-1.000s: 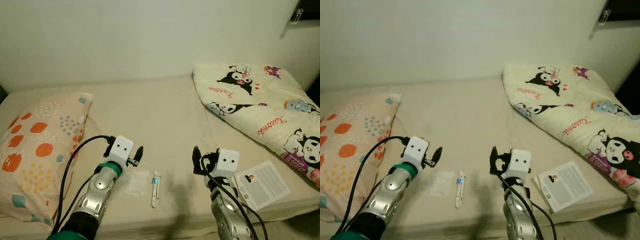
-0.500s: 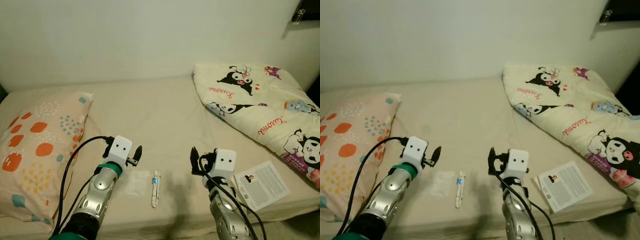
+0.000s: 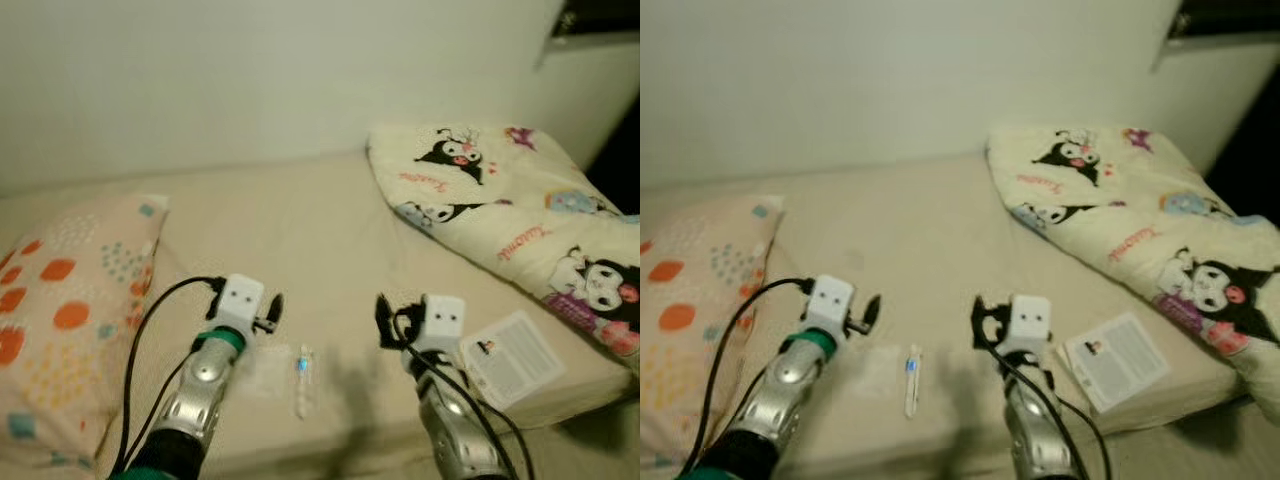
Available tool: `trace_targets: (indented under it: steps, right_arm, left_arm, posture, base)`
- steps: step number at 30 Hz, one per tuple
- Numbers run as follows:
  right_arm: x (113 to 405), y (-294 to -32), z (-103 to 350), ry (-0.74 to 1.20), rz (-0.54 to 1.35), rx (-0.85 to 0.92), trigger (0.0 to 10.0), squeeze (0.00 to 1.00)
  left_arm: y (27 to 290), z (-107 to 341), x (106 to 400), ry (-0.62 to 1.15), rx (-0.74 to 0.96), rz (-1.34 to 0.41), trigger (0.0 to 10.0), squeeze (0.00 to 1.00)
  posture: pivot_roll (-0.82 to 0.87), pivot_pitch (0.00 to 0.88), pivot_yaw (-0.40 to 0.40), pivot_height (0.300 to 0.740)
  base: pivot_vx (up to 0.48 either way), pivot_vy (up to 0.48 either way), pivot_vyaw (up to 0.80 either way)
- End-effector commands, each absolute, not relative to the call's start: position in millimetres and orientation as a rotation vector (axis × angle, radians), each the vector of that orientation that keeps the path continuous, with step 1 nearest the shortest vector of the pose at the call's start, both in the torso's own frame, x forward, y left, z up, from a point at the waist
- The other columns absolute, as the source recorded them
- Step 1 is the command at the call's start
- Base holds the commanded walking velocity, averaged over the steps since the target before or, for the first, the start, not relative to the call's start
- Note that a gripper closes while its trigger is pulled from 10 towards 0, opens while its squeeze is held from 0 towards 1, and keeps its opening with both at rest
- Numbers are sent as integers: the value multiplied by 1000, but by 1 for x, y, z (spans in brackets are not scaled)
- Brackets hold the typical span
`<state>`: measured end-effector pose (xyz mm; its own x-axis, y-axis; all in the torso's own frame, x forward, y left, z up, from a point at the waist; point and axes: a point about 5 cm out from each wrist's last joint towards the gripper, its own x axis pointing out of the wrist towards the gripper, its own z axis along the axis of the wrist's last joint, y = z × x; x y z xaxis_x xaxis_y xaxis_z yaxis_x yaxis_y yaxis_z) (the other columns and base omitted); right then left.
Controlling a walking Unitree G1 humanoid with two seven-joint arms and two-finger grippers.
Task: Clean up the room
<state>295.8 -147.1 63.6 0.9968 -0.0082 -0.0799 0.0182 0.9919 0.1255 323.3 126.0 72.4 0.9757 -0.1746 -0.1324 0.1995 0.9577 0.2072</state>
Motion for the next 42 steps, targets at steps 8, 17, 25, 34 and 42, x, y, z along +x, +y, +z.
trace_targets:
  steps: [8, 17, 25, 34, 42]
  right_arm:
    - [294, -140, 59, 102, -3, 132, 10000, 0]
    - [294, -136, 59, 101, 10, 134, 10000, 0]
    - [295, -135, 58, 101, 12, 132, 10000, 0]
    - [294, -135, 57, 105, 20, 125, 10000, 0]
    - [292, -136, 55, 111, 27, 119, 10000, 0]
  left_arm:
    - [133, 70, 321, 122, 240, -178, 10000, 0]
    - [133, 71, 322, 122, 255, -175, 10000, 0]
    - [129, 70, 320, 113, 281, -204, 10000, 0]
    - [129, 64, 317, 145, 259, -239, 10000, 0]
    - [132, 48, 305, 206, 317, -345, 10000, 0]
  posture:
    - [-39, 9, 66, 730]
    - [-31, 15, 67, 730]
    - [-29, 17, 68, 730]
    - [-30, 12, 67, 730]
    - [-31, 22, 60, 730]
  base:
    - [0, 105, -64]
    - [0, 0, 0]
    - [0, -222, 0]
    - [0, -127, 0]
    - [0, 0, 0]
